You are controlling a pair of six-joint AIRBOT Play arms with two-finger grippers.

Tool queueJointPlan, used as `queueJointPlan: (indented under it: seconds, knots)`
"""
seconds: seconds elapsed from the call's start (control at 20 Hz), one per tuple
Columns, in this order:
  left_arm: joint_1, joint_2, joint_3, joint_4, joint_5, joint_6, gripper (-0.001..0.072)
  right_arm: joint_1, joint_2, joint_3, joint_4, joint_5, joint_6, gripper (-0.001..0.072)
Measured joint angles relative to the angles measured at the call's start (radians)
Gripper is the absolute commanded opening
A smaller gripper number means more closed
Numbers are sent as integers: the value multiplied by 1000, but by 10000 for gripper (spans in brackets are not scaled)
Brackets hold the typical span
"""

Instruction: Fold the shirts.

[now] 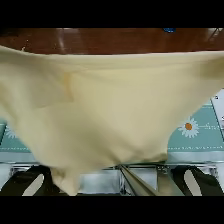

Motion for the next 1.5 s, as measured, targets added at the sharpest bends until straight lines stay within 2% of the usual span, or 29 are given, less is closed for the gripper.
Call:
queueJointPlan:
  seconds: [0.1,0.25,0.5,0.7,0.85,0.95,1.25,1.5]
  knots:
    - [-2,-139,-18,4,44,-11,16,1,-130,-49,34,-48,-48,20]
    - [-3,-362,-31,6,176,-47,16,1,-373,-81,93,-139,-116,20]
    - [-3,-689,0,6,408,-174,16,2,-789,-13,224,-272,-193,20]
    - [-3,-863,74,-37,455,-227,16,13,-1014,103,277,-293,-202,20]
    - [8,-913,109,-58,427,-240,17,27,-1088,149,291,-272,-202,20]
    - [26,-928,130,-71,350,-237,16,31,-1109,161,291,-222,-203,20]
    - [66,-943,103,-141,55,-36,17,37,-1128,171,148,-7,-179,20]
    - [75,-946,58,-158,-17,39,17,59,-1131,172,19,89,-129,20]
